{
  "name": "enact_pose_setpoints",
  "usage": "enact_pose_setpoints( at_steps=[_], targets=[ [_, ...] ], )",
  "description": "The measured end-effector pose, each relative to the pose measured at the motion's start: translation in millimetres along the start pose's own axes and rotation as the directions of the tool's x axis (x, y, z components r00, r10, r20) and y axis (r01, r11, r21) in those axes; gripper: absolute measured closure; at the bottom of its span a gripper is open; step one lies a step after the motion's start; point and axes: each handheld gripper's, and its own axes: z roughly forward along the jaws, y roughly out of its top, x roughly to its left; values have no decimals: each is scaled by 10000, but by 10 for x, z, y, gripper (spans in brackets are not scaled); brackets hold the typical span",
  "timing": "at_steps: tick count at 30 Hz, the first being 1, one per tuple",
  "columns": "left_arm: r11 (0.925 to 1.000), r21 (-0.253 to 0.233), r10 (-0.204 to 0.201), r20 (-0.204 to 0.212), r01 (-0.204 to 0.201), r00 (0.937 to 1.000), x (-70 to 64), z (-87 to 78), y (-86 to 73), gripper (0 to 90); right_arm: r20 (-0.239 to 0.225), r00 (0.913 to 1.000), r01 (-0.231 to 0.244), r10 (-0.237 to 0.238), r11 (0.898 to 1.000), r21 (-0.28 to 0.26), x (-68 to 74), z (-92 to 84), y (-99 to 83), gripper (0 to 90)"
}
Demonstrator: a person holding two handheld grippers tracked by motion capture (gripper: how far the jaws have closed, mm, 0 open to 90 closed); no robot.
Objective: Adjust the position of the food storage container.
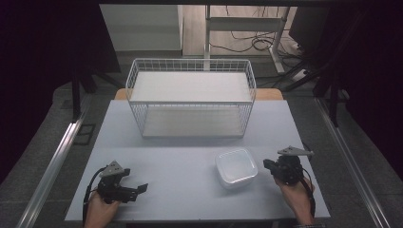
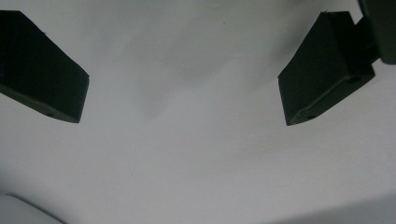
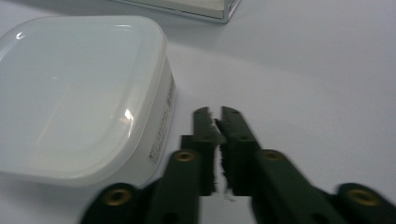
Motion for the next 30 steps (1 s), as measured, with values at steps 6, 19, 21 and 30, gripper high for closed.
enact_pose_setpoints(
  at_steps=[6,19,21,30],
  targets=[
    [10000,36,63,-52,-63,10000,-16,9,7,19,-304,9995,79,-69,9995,319,19,133,56,893],
    [9962,665,541,266,-558,9982,-313,266,223,116,-740,9962,492,-452,9973,536,101,195,67,894],
    [9965,577,585,344,-604,9977,-369,294,266,162,-749,9958,563,-518,9966,594,140,204,68,894],
    [9972,639,245,1971,-378,9801,-582,561,520,570,-1071,9921,742,-655,9941,795,336,234,64,894]
  ],
)
